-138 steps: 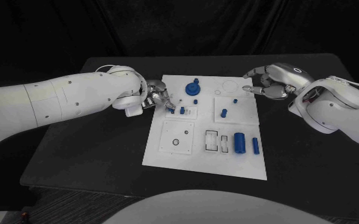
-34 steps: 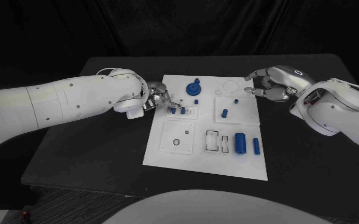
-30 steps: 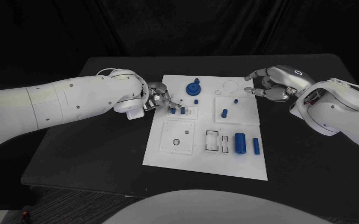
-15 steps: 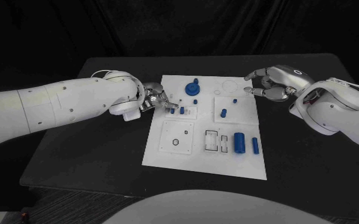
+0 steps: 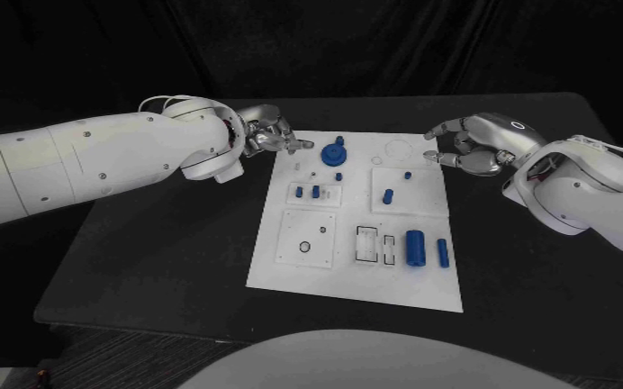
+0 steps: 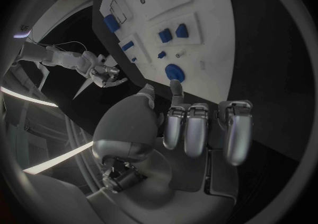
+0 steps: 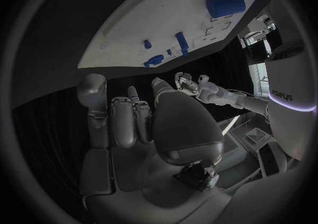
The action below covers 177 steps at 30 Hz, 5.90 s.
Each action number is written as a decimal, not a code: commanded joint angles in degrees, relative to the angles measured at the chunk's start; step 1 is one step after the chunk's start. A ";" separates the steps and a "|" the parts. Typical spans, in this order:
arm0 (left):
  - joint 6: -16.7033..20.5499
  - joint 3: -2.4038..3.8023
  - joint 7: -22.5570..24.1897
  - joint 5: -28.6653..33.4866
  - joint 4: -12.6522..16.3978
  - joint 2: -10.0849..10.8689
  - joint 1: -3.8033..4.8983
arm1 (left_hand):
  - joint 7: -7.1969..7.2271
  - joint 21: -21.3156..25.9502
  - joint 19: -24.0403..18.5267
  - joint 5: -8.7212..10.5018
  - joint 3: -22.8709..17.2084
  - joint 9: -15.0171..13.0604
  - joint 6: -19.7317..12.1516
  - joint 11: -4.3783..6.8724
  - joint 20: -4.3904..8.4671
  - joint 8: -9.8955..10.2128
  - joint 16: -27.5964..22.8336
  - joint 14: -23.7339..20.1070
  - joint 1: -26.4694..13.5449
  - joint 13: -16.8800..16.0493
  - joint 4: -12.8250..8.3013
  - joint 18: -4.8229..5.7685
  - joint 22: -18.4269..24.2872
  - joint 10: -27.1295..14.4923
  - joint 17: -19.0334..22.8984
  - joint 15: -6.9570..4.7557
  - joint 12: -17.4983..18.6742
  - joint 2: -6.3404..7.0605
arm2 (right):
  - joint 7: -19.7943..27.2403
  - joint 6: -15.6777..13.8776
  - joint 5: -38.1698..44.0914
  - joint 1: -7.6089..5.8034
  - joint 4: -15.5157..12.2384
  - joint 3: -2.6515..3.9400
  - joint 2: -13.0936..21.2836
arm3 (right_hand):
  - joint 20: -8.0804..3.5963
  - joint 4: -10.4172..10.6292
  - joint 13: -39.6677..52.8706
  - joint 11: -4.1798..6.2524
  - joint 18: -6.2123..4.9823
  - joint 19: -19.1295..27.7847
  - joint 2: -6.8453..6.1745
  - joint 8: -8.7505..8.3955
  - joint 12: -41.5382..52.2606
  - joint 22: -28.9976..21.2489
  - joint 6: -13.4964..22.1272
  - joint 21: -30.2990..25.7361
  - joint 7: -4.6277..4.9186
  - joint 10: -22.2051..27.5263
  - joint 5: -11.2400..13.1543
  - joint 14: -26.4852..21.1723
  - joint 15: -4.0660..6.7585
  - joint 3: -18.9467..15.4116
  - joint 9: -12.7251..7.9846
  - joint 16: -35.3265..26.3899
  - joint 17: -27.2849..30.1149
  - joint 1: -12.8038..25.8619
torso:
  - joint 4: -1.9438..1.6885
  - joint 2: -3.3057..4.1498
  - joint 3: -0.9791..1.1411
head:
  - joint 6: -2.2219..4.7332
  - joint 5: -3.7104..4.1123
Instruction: Assemble the parts on the task board
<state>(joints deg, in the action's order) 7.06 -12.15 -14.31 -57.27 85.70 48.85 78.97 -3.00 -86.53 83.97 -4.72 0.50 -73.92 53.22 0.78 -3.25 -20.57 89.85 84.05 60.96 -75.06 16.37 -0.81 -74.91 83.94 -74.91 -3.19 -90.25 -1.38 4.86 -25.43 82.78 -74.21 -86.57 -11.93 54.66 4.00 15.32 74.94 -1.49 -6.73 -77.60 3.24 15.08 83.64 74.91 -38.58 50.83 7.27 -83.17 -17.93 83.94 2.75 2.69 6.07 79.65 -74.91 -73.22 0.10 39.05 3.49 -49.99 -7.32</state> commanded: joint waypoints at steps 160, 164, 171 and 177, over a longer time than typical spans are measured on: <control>7.00 0.02 30.62 -33.87 -10.25 -7.04 -2.61 | -0.72 11.95 -3.51 -3.96 -18.74 56.19 6.35 -1.92 -1.24 14.38 -25.10 -12.65 24.99 58.78 -12.42 -2.81 -10.30 -26.32 28.89 0.66 74.44 5.33 | 2.37 -0.58 -1.77 0.51 -1.13 0.04 0.82 | -0.41 0.75 3.04 0.25 -0.64 -0.11 0.19 -1.17 -3.64 4.21 -3.71 -3.35 -0.21 2.22 -0.93 2.14 -0.12 -0.06 -0.86 -2.77 -1.63 0.51 | -0.11 0.05 0.05 | -0.01 0.24; 7.07 0.01 30.50 -33.87 -10.67 -7.24 -3.13 | -0.75 11.96 -3.51 -3.93 -18.72 56.18 6.38 -1.93 -1.24 14.38 -25.09 -12.67 24.97 58.79 -12.41 -2.81 -10.30 -26.15 28.89 0.66 74.43 5.38 | 2.50 -0.67 -1.78 0.62 -1.08 0.03 0.74 | -0.40 0.75 3.03 0.25 -0.65 -0.10 0.20 -1.18 -3.65 4.20 -3.72 -3.38 -0.21 2.23 -0.93 2.12 -0.12 -0.05 -0.87 -2.81 -1.59 0.50 | -0.22 0.14 -0.15 | -0.01 0.53; 6.71 0.01 30.26 -33.87 -10.98 -7.38 -4.01 | -0.78 12.07 -3.58 -3.92 -18.71 56.15 6.47 -1.94 -1.24 14.33 -25.17 -12.75 24.94 58.81 -12.40 -2.83 -10.27 -26.08 29.04 0.66 74.47 5.40 | 2.46 -0.57 -1.78 0.69 -1.04 0.03 0.87 | -0.40 0.75 3.03 0.24 -0.67 -0.06 0.21 -1.20 -3.65 4.17 -3.73 -3.51 -0.20 2.23 -0.92 2.11 -0.13 -0.03 -0.87 -2.83 -1.58 0.48 | -0.25 0.04 -0.23 | -0.01 0.62; 6.12 0.01 30.11 -33.87 -11.42 -7.65 -4.56 | -0.79 12.09 -3.60 -3.95 -18.74 56.13 6.53 -1.93 -1.24 14.31 -25.17 -12.77 24.97 58.84 -12.41 -2.84 -10.26 -26.07 29.05 0.66 74.53 5.38 | 2.50 -0.57 -1.78 0.71 -0.97 0.03 0.76 | -0.40 0.75 3.03 0.24 -0.67 -0.06 0.21 -1.20 -3.65 4.17 -3.73 -3.51 -0.20 2.23 -0.92 2.11 -0.13 -0.03 -0.87 -2.83 -1.58 0.48 | -0.01 0.05 -0.10 | -0.01 0.44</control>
<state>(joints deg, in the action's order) 14.15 -12.19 15.84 -91.04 74.31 41.36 74.53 -3.67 -74.66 80.70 -8.92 -18.13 -17.70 59.98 -1.13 -4.49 -6.41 65.00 71.65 86.52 -16.29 3.64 -3.93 -74.91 57.60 -45.84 -2.65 -15.91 3.88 8.13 -26.27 81.03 -73.65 -87.55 -11.94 55.43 3.69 16.19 75.03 -1.23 -6.71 -78.10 3.62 14.15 80.37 74.92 -41.95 47.61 6.96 -81.48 -18.59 83.94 2.75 2.31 5.25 77.19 -74.90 -72.24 -0.04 39.12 3.33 -50.00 -6.78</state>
